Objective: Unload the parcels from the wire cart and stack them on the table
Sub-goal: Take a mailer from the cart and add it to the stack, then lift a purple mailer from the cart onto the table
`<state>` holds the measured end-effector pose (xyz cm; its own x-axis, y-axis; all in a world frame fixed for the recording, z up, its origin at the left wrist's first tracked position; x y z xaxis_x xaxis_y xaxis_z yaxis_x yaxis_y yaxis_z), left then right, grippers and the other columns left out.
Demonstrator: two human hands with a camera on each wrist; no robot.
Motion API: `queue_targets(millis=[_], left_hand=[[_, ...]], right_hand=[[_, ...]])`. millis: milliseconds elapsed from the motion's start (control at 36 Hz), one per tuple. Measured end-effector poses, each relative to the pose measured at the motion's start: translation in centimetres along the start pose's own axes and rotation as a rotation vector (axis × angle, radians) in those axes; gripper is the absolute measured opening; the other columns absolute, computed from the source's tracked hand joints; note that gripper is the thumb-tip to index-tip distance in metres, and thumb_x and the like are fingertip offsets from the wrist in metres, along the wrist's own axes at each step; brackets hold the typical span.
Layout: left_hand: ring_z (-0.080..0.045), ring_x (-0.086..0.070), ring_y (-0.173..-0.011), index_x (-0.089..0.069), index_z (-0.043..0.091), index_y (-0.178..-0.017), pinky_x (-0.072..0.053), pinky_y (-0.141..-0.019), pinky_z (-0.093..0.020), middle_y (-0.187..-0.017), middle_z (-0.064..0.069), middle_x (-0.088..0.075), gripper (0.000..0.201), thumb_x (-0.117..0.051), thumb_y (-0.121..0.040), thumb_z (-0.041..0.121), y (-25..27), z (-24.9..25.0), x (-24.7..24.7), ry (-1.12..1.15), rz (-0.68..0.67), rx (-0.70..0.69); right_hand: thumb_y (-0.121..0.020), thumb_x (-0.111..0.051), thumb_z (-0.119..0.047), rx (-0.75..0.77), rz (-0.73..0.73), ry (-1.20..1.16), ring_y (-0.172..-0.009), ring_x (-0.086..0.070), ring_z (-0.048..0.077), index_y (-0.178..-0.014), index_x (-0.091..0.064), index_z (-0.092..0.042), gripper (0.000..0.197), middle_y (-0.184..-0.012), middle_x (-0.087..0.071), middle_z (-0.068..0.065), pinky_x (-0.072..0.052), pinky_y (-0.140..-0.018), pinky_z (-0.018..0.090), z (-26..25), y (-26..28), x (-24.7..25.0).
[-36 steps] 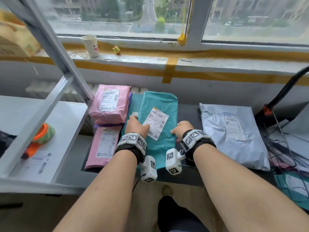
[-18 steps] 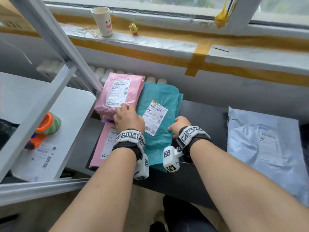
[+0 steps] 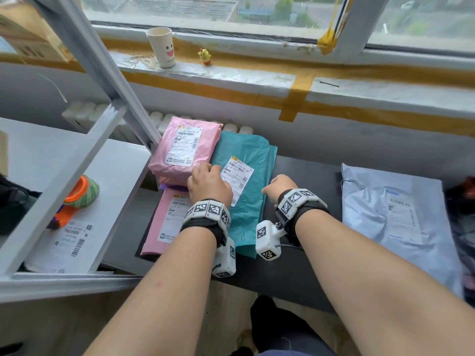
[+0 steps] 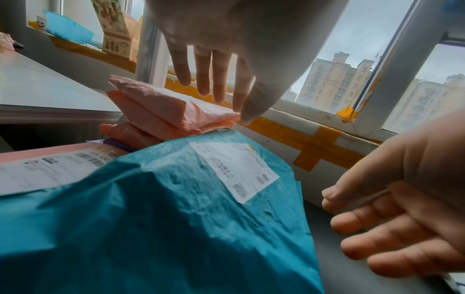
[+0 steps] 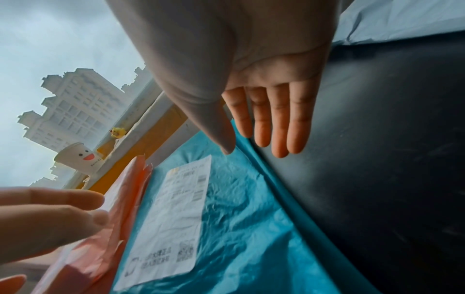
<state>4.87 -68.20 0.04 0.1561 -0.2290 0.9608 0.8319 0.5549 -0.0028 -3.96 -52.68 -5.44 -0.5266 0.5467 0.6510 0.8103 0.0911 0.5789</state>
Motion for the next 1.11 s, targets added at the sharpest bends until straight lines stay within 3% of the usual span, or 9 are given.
queue_targets(millis=[139, 194, 278, 417, 556, 667, 806, 972, 1111], left_hand=[[-0.022, -0.039, -0.123, -0.056, 0.020, -0.126, -0.030, -0.101, -0.035, -0.129, -0.002, -0.049, 0.039, -0.054, -0.087, 0.020, 2.1, 1.5, 0.8, 0.004, -0.016, -0.087], [-0.023, -0.041, -0.122, -0.057, 0.020, -0.126, -0.032, -0.100, -0.036, -0.129, -0.003, -0.051, 0.040, -0.055, -0.086, 0.019, 3.2, 2.3, 1.2, 0.003, -0.015, -0.129], [-0.025, -0.042, -0.121, -0.056, 0.019, -0.127, -0.032, -0.100, -0.037, -0.130, -0.004, -0.051, 0.040, -0.053, -0.087, 0.018, 5.1, 3.8, 1.2, 0.000, -0.041, -0.186], [-0.026, -0.041, -0.123, -0.055, 0.018, -0.128, -0.033, -0.099, -0.037, -0.130, -0.006, -0.050, 0.041, -0.053, -0.087, 0.016, 9.2, 7.5, 0.3, 0.046, -0.114, -0.300], [-0.025, -0.042, -0.123, -0.052, 0.020, -0.132, -0.034, -0.099, -0.036, -0.135, -0.004, -0.047, 0.045, -0.050, -0.087, 0.014, 13.9, 12.9, -0.4, 0.060, -0.186, -0.486], [-0.026, -0.040, -0.125, -0.050, 0.018, -0.133, -0.034, -0.100, -0.036, -0.137, -0.005, -0.045, 0.045, -0.047, -0.089, 0.013, 17.7, 17.5, -0.8, 0.043, -0.235, -0.628], [-0.024, -0.037, -0.129, -0.046, 0.020, -0.138, -0.033, -0.102, -0.033, -0.142, -0.003, -0.041, 0.048, -0.047, -0.090, 0.015, 22.6, 22.7, -2.1, 0.044, -0.314, -0.754], [-0.022, -0.035, -0.130, -0.047, 0.021, -0.136, -0.031, -0.106, -0.033, -0.141, -0.003, -0.042, 0.047, -0.047, -0.090, 0.014, 28.9, 29.9, -4.4, 0.061, -0.376, -0.884], [-0.026, -0.039, -0.126, -0.052, 0.019, -0.132, -0.034, -0.104, -0.035, -0.136, -0.005, -0.047, 0.044, -0.047, -0.089, 0.013, 34.6, 36.9, -7.2, 0.061, -0.397, -0.968]], right_hand=[[-0.084, -0.056, -0.014, 0.036, 0.062, -0.044, -0.068, -0.054, 0.029, -0.067, -0.045, -0.014, 0.021, -0.069, -0.054, 0.007, -0.046, -0.065, 0.030, 1.2, 2.6, 1.4], [-0.086, -0.056, -0.013, 0.025, 0.076, -0.064, -0.075, -0.052, 0.028, -0.082, -0.053, -0.012, 0.005, -0.077, -0.055, 0.007, -0.046, -0.069, 0.031, 2.1, 4.1, 2.2], [-0.090, -0.054, -0.013, 0.001, 0.119, -0.076, -0.082, -0.055, 0.027, -0.111, -0.059, -0.005, 0.023, -0.092, -0.058, 0.010, -0.048, -0.076, 0.031, 4.4, 6.3, 3.4], [-0.088, -0.058, -0.015, -0.064, 0.263, -0.168, -0.109, -0.059, 0.026, -0.119, -0.058, -0.013, 0.030, -0.119, -0.062, 0.006, -0.042, -0.083, 0.026, 10.6, 10.8, 5.7], [-0.086, -0.061, -0.017, -0.139, 0.368, -0.232, -0.111, -0.057, 0.026, -0.109, -0.059, -0.016, 0.024, -0.113, -0.060, 0.006, -0.039, -0.081, 0.024, 17.2, 15.0, 8.4], [-0.083, -0.055, -0.017, -0.248, 0.443, -0.246, -0.086, -0.050, 0.025, -0.079, -0.048, -0.023, 0.011, -0.097, -0.052, 0.007, -0.039, -0.067, 0.027, 23.0, 17.9, 10.7], [-0.087, -0.057, -0.022, -0.358, 0.513, -0.273, -0.120, -0.053, 0.031, -0.122, -0.059, -0.015, 0.036, -0.131, -0.056, 0.010, -0.044, -0.099, 0.032, 30.0, 21.8, 13.1], [-0.084, -0.061, -0.023, -0.454, 0.583, -0.391, -0.119, -0.055, 0.028, -0.124, -0.060, -0.020, 0.040, -0.130, -0.058, 0.006, -0.044, -0.098, 0.030, 38.7, 25.7, 15.5], [-0.087, -0.059, -0.021, -0.543, 0.576, -0.439, -0.111, -0.056, 0.030, -0.108, -0.064, -0.019, 0.022, -0.112, -0.062, 0.008, -0.043, -0.089, 0.030, 47.1, 27.8, 18.4]])
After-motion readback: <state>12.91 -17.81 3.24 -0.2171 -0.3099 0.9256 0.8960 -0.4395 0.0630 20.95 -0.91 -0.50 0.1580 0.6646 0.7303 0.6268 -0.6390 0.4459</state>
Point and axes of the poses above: each hand's wrist, its own y-axis away from the middle knuckle, its own x-axis out of the back of the hand, z = x × y, the point moved 4 cm from there along -y, towards the middle knuckle
